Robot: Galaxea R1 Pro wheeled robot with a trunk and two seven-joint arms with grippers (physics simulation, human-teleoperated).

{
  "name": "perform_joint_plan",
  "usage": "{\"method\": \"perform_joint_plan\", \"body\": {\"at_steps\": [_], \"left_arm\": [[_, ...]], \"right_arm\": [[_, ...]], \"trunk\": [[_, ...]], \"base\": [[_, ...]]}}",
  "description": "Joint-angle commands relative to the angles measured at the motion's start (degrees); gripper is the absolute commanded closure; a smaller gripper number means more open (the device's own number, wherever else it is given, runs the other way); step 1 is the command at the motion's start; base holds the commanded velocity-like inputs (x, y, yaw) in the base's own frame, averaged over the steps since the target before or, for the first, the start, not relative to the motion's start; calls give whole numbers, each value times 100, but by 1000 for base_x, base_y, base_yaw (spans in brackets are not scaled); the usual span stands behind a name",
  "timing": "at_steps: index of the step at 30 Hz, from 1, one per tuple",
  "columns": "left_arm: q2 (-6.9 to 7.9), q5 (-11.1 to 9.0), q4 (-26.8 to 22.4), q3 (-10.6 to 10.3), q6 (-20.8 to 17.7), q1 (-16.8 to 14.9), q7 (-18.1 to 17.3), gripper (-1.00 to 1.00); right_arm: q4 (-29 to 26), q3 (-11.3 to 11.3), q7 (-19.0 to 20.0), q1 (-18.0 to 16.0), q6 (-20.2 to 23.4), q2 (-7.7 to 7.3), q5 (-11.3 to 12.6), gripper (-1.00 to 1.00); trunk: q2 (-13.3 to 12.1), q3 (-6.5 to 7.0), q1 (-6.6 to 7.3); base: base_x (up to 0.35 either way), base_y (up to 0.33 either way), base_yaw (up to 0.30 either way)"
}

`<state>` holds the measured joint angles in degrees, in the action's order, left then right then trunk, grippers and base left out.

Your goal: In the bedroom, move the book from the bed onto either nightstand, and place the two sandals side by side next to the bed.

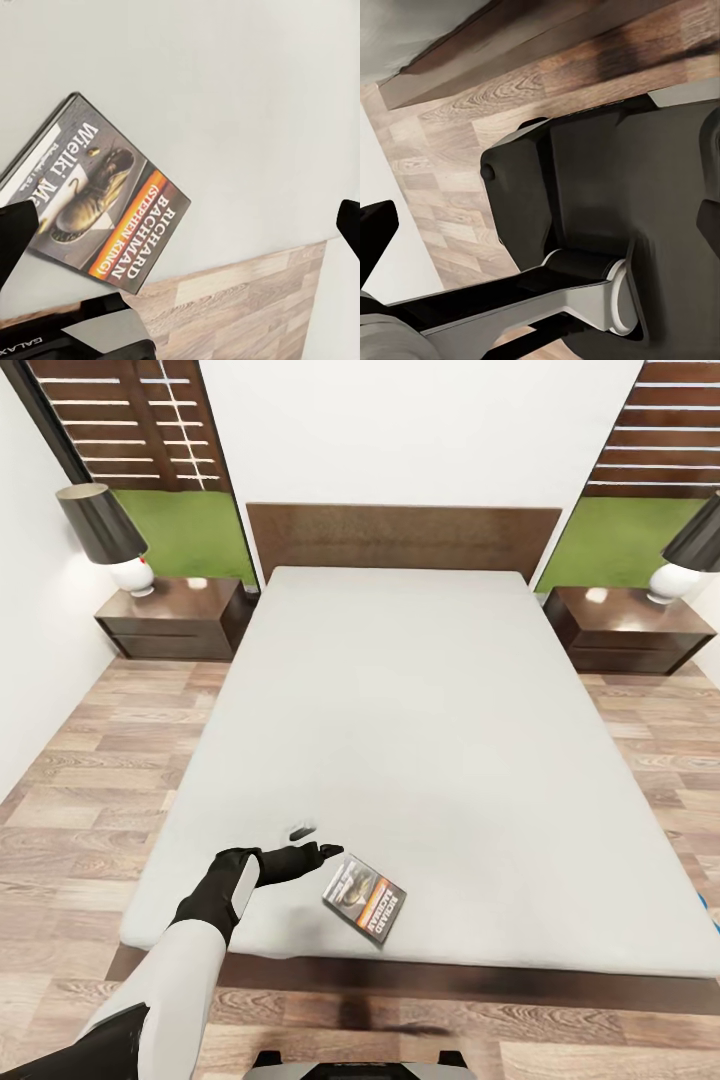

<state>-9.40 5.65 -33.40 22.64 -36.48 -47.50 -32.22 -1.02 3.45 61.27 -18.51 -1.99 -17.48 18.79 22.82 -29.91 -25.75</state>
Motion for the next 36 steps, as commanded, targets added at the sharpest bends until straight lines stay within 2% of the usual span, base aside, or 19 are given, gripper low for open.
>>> {"method": "perform_joint_plan", "body": {"at_steps": [1,20,27,33,36], "left_arm": [[-9,59,-9,48,-35,-5,-47,-100],[-9,59,-9,47,-35,-5,-47,-100],[-9,59,-9,48,-35,-5,-47,-100],[-16,39,0,48,-35,-5,-47,-100],[-14,0,-1,48,-35,-5,-47,-100]], "right_arm": [[5,33,17,-3,-21,-1,-33,-100],[5,33,22,-3,-21,-1,-33,-100],[6,77,56,-3,-5,-66,-11,-100],[-70,111,64,-6,59,-548,3,-100],[-277,113,55,-15,70,-610,0,-100]], "trunk": [[9,-8,-3],[9,-8,-3],[9,-8,-3],[9,-8,-3],[9,-8,-3]], "base": [[23,0,0],[3,0,0],[0,0,0],[0,0,0],[0,0,0]]}}
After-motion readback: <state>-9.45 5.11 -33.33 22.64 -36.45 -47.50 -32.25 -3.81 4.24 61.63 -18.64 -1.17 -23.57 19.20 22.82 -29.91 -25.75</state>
